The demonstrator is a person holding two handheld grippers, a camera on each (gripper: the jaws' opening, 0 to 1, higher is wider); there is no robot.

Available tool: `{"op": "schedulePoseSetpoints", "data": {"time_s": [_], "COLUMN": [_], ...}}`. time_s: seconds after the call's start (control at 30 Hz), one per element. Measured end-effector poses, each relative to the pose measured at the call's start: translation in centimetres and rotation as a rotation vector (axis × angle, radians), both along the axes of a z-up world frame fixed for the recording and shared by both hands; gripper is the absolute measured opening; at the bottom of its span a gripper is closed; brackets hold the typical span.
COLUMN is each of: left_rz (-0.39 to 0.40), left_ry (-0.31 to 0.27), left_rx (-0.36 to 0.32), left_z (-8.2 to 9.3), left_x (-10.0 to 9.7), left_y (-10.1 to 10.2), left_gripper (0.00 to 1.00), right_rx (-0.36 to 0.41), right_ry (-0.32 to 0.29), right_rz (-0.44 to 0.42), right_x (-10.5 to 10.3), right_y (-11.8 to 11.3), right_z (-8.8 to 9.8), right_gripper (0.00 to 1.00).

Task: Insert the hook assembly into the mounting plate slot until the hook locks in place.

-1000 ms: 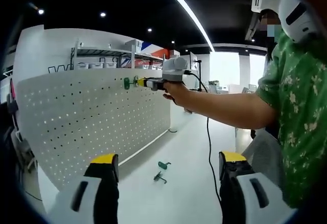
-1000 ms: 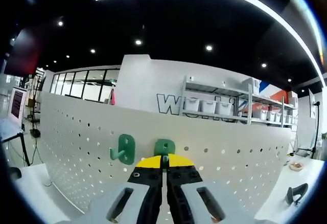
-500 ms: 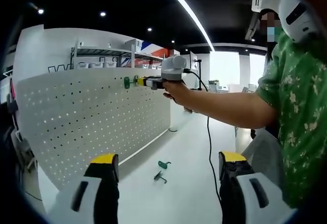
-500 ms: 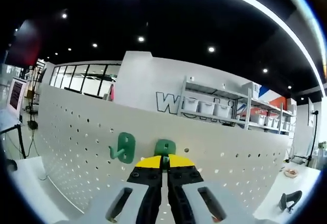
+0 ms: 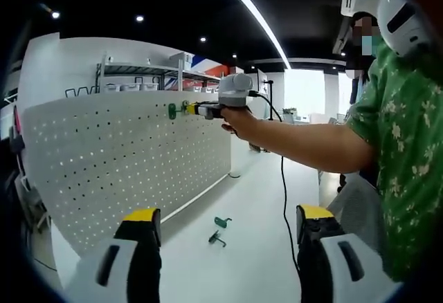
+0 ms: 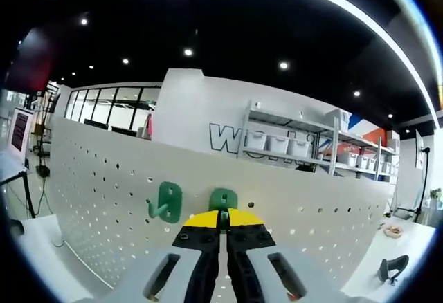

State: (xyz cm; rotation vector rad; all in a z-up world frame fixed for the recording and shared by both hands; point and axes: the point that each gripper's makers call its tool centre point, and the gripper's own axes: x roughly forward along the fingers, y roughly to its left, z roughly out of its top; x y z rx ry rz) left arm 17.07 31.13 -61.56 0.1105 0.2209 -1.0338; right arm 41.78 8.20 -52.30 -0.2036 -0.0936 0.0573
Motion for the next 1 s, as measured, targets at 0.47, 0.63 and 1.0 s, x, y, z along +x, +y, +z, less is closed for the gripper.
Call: {"op": "schedulePoseSetpoints", "data": {"time_s": [0.47,0.63,1.0], "left_rz": [0.008,0.004,0.009], "left_ry": [0.001,-0.003,-0.001], "left_rx": [-0.001,-0.005,0.0], "left_z": [0.09,0.31,0.2], "left_x": [-0.11,-0.14,-0.12], "left_y": [0.17,-0.11,0.15], "left_gripper": [0.82,0.82,0.82], "right_rx": [-0.017,-0.035,-0.037], "right_ry": [0.027,0.033,0.027], "right_rz": [0.024,0.022,0.041], "right_x": [0.17,0.18,0.43], "right_y": [-0.02,-0.01,-0.03], "right_z": [-0.13,-0.48,-0.41], "right_gripper": [0.01,0.01,0.01]}}
